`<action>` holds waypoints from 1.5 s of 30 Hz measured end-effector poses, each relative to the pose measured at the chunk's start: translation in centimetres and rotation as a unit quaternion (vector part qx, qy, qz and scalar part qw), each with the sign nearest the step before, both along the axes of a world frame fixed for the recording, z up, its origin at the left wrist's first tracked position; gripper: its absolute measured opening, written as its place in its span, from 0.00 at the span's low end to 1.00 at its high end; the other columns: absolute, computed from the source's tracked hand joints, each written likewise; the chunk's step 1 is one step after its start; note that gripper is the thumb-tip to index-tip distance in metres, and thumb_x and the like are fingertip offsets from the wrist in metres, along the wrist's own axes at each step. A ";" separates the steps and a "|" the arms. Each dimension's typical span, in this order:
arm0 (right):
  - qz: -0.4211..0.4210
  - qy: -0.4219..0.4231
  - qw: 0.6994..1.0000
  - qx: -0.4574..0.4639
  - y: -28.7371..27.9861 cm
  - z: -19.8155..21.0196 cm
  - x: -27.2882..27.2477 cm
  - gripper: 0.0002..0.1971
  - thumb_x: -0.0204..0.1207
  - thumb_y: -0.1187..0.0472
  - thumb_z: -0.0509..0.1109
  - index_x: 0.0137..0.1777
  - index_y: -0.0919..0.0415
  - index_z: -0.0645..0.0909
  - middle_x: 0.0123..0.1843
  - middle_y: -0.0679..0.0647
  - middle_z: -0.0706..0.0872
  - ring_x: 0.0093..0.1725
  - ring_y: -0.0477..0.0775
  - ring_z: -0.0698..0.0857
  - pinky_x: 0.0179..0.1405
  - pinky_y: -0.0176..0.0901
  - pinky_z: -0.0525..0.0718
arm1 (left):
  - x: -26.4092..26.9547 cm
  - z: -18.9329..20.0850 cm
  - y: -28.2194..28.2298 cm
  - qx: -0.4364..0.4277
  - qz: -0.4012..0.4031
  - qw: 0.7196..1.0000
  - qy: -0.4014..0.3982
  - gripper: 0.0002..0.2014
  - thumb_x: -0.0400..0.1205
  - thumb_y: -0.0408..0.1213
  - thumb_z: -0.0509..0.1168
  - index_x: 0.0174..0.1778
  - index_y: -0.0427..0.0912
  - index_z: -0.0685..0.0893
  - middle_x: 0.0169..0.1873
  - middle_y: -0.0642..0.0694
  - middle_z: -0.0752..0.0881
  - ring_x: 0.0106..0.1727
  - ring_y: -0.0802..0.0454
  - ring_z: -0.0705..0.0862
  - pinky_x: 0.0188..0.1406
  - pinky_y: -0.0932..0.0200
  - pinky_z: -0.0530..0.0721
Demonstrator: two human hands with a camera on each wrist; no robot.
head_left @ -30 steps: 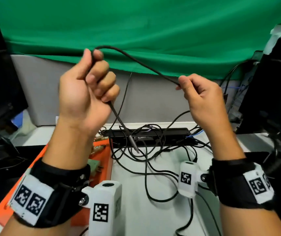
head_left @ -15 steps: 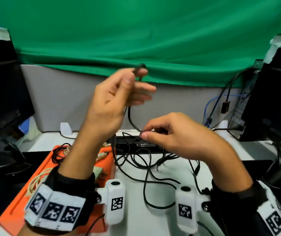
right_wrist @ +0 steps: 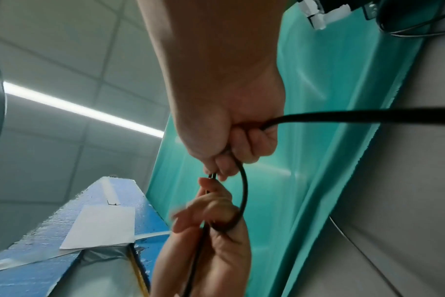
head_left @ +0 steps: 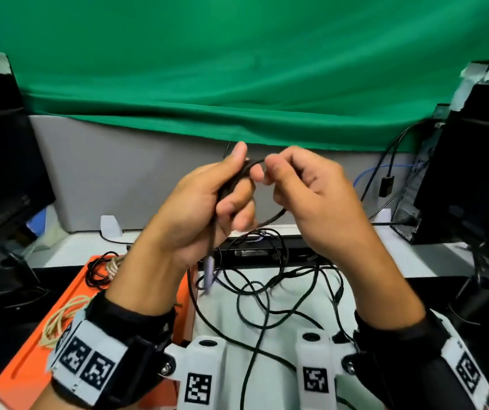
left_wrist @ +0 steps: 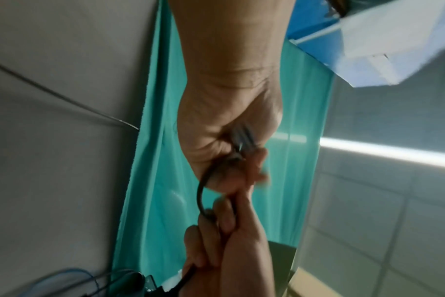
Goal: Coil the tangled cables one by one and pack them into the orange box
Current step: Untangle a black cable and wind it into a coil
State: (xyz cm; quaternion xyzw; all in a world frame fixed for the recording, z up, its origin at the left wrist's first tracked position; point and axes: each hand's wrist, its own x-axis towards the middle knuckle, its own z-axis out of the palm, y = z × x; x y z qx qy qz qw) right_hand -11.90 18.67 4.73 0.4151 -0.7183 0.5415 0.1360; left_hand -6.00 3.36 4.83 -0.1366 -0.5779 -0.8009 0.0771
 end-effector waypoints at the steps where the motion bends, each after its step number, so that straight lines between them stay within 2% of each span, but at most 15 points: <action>1: -0.022 0.001 1.000 -0.016 0.1 0.1 0.0 0.15 0.88 0.50 0.64 0.40 0.53 0.82 0.29 0.50 0.80 0.30 0.45 0.76 0.34 0.47 0.77 | 0.0 0.0 -0.1 0.020 -0.010 1.000 0.006 0.20 0.87 0.49 0.55 0.42 0.39 0.84 0.14 0.52 0.68 0.19 0.53 0.78 0.28 0.60 0.80; 4: -0.055 -0.026 0.997 -0.044 0.3 0.2 -0.4 0.19 0.88 0.47 0.63 0.39 0.56 0.82 0.25 0.49 0.78 0.26 0.44 0.72 0.27 0.36 0.70 | -0.1 0.1 -0.1 0.027 0.000 0.999 0.022 0.17 0.85 0.46 0.57 0.48 0.36 0.84 0.18 0.51 0.72 0.26 0.50 0.83 0.43 0.55 0.89; 8: 0.034 -0.133 0.990 -0.039 0.2 -0.1 -0.7 0.21 0.89 0.44 0.61 0.41 0.55 0.84 0.24 0.55 0.82 0.21 0.50 0.66 0.22 0.38 0.65 | -0.2 -0.1 0.3 0.003 0.055 0.998 0.014 0.18 0.84 0.50 0.60 0.46 0.38 0.85 0.19 0.51 0.72 0.13 0.60 0.67 0.19 0.64 0.73; 12: 0.071 -0.146 0.986 -0.041 0.0 0.0 -0.7 0.21 0.89 0.45 0.61 0.41 0.57 0.84 0.28 0.58 0.87 0.20 0.48 0.65 0.20 0.34 0.63 | -0.1 0.3 -0.7 0.044 -0.025 0.998 -0.021 0.23 0.87 0.56 0.55 0.41 0.42 0.85 0.15 0.54 0.69 0.09 0.62 0.61 0.16 0.63 0.53; 15: -0.001 -0.044 0.998 -0.047 -0.1 -0.2 -0.9 0.23 0.88 0.45 0.63 0.35 0.60 0.80 0.27 0.54 0.82 0.24 0.42 0.71 0.27 0.34 0.68 | 0.4 0.4 -1.9 0.117 -0.230 0.966 -0.023 0.24 0.94 0.50 0.46 0.53 0.38 0.82 0.15 0.52 0.65 0.12 0.55 0.62 0.20 0.62 0.66; 17: -0.033 -0.014 0.999 -0.027 -0.2 -0.5 -1.2 0.22 0.88 0.44 0.62 0.36 0.56 0.80 0.28 0.58 0.78 0.27 0.43 0.71 0.29 0.38 0.69 | 0.9 0.6 -2.3 0.149 -0.290 0.945 0.002 0.23 0.95 0.46 0.44 0.65 0.31 0.77 0.17 0.51 0.65 0.15 0.51 0.69 0.39 0.57 0.85; 19: -0.028 -0.039 0.999 0.015 -0.1 -1.0 -1.9 0.18 0.88 0.44 0.61 0.41 0.53 0.80 0.26 0.53 0.74 0.25 0.44 0.69 0.27 0.40 0.67 | 1.4 1.1 -2.7 0.189 -0.271 0.942 0.055 0.24 0.95 0.42 0.47 0.75 0.24 0.71 0.20 0.49 0.65 0.21 0.46 0.83 0.63 0.42 0.86; 23: -0.074 -0.057 0.986 0.138 0.2 -1.8 -3.4 0.19 0.88 0.43 0.58 0.44 0.54 0.81 0.27 0.46 0.74 0.24 0.42 0.69 0.30 0.43 0.68 | 2.7 2.7 -3.9 0.316 -0.115 0.921 0.196 0.25 0.94 0.39 0.50 0.71 0.18 0.77 0.39 0.40 0.76 0.46 0.38 0.94 0.58 0.32 0.87; 26: -0.016 -0.051 0.963 0.262 -0.8 -2.2 -2.0 0.22 0.88 0.40 0.58 0.47 0.54 0.85 0.25 0.41 0.78 0.26 0.39 0.74 0.33 0.44 0.72 | 2.9 2.8 -2.9 0.068 0.144 0.947 0.281 0.22 0.95 0.40 0.43 0.70 0.35 0.79 0.41 0.49 0.89 0.53 0.47 0.93 0.59 0.43 0.88; 28: 0.050 -0.021 0.940 0.338 -1.6 -2.1 -0.2 0.22 0.86 0.38 0.60 0.45 0.54 0.85 0.28 0.42 0.81 0.30 0.40 0.76 0.32 0.41 0.74 | 2.1 1.8 -2.0 -0.185 0.249 0.899 0.309 0.18 0.94 0.38 0.45 0.78 0.45 0.69 0.39 0.50 0.93 0.53 0.47 0.93 0.64 0.44 0.86; 31: 0.089 0.012 0.937 0.337 -1.0 -1.0 1.0 0.20 0.82 0.44 0.71 0.36 0.59 0.80 0.26 0.48 0.74 0.27 0.43 0.70 0.27 0.39 0.67 | 1.5 0.5 -2.3 -0.463 0.266 0.818 0.211 0.13 0.92 0.45 0.54 0.66 0.51 0.80 0.37 0.51 0.92 0.36 0.54 0.91 0.47 0.45 0.89; 33: 0.074 0.001 0.957 0.281 0.6 0.1 0.5 0.17 0.79 0.47 0.75 0.37 0.60 0.83 0.26 0.48 0.75 0.27 0.42 0.69 0.28 0.40 0.67 | 1.8 0.5 -3.0 -0.526 0.201 0.820 0.102 0.13 0.92 0.47 0.55 0.47 0.50 0.83 0.28 0.49 0.88 0.24 0.55 0.83 0.31 0.49 0.83; 39: 0.090 -0.047 0.980 0.169 4.1 1.4 -1.0 0.13 0.68 0.44 0.78 0.40 0.54 0.87 0.28 0.55 0.75 0.30 0.47 0.70 0.29 0.38 0.67 | 2.2 0.3 -4.3 -0.329 -0.032 0.944 0.005 0.16 0.90 0.45 0.59 0.39 0.46 0.85 0.22 0.50 0.66 0.23 0.55 0.57 0.19 0.67 0.58; 42: 0.086 -0.064 0.956 0.274 5.2 1.1 -2.2 0.07 0.76 0.48 0.76 0.44 0.50 0.86 0.28 0.52 0.78 0.28 0.47 0.75 0.32 0.44 0.75 | 1.9 0.0 -5.2 -0.115 -0.120 0.986 0.022 0.12 0.89 0.44 0.61 0.42 0.44 0.81 0.21 0.52 0.67 0.18 0.56 0.63 0.21 0.64 0.67; 45: 0.031 -0.069 0.942 0.327 5.8 0.4 -3.5 0.08 0.81 0.46 0.72 0.46 0.48 0.86 0.29 0.55 0.84 0.30 0.56 0.84 0.39 0.55 0.82 | 1.6 0.4 -5.8 0.132 -0.236 0.961 0.063 0.14 0.93 0.40 0.51 0.53 0.35 0.77 0.21 0.48 0.69 0.26 0.45 0.84 0.55 0.46 0.85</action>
